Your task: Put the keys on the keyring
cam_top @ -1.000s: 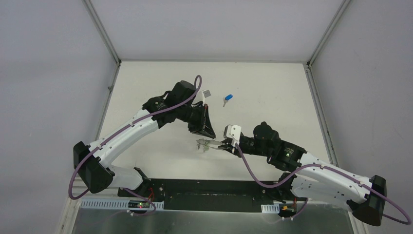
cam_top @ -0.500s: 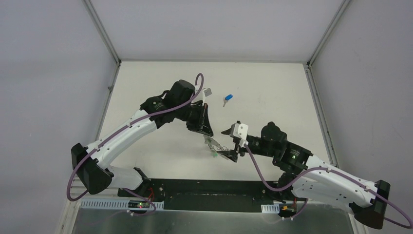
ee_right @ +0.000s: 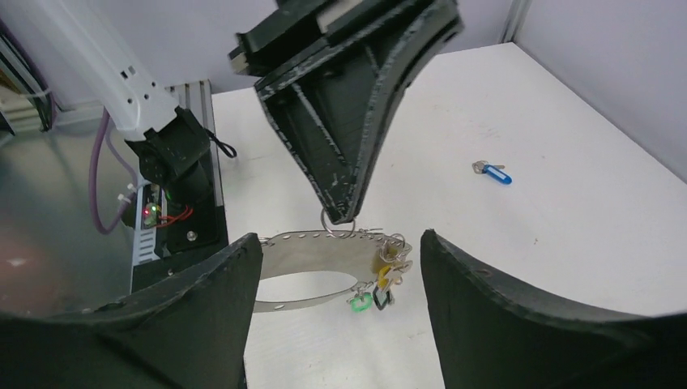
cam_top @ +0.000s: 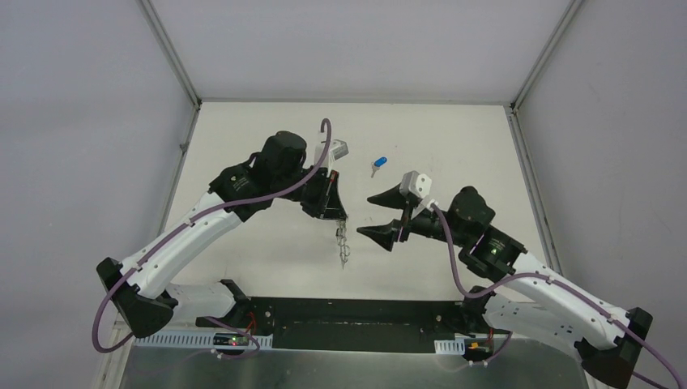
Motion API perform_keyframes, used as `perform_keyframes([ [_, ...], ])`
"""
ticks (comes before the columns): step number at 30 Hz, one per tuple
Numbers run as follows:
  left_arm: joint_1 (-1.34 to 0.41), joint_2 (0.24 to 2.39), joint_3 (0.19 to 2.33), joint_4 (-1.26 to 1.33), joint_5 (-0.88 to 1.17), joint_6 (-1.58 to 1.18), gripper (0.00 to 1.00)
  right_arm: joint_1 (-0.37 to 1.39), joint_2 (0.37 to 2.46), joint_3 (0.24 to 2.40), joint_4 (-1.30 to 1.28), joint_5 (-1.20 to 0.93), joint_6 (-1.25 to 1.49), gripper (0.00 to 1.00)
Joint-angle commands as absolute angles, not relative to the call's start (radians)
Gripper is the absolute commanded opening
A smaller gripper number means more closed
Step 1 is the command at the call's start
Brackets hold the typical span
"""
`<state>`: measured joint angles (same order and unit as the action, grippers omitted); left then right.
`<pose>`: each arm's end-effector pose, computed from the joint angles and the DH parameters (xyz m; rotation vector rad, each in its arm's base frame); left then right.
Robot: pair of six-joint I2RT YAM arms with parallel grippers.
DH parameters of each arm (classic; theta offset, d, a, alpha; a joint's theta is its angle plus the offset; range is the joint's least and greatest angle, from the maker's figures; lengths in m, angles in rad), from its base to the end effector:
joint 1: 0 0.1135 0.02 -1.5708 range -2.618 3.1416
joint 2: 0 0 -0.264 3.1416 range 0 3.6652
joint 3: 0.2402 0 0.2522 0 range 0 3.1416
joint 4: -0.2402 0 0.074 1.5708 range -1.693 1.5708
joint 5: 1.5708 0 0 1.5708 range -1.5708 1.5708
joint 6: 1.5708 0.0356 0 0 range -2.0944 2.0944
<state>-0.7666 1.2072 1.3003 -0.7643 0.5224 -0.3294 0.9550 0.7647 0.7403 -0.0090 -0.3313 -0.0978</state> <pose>0.1653 -0.1838 0.3775 0.8175 2.2608 -1.1437 0.0965 0.1564 0.3467 -1.0668 1.3013 0.9202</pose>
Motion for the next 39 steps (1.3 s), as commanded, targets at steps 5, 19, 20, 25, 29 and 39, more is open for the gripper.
perform_keyframes([
  [5,-0.774,1.082,1.297,-0.637,0.576,-0.126,0.00,0.799,0.841,0.805,0.124,-0.603,0.122,0.63],
  [19,-0.777,1.013,1.231,-0.531,0.537,-0.164,0.00,0.782,0.922,0.807,0.300,-0.787,0.218,0.44],
  [20,-0.777,1.016,1.234,-0.531,0.510,-0.191,0.00,0.782,0.921,0.806,0.298,-0.782,0.220,0.49],
  [25,-0.775,1.041,1.250,-0.547,0.411,-0.299,0.00,0.788,0.890,0.797,0.202,-0.661,0.212,0.64],
  [29,-0.775,1.066,1.272,-0.576,0.357,-0.367,0.00,0.807,0.873,0.802,0.128,-0.575,0.166,0.70],
  [39,-0.776,1.137,1.333,-0.648,0.306,-0.486,0.00,0.988,0.986,0.963,-0.193,-0.275,-0.048,0.71],
])
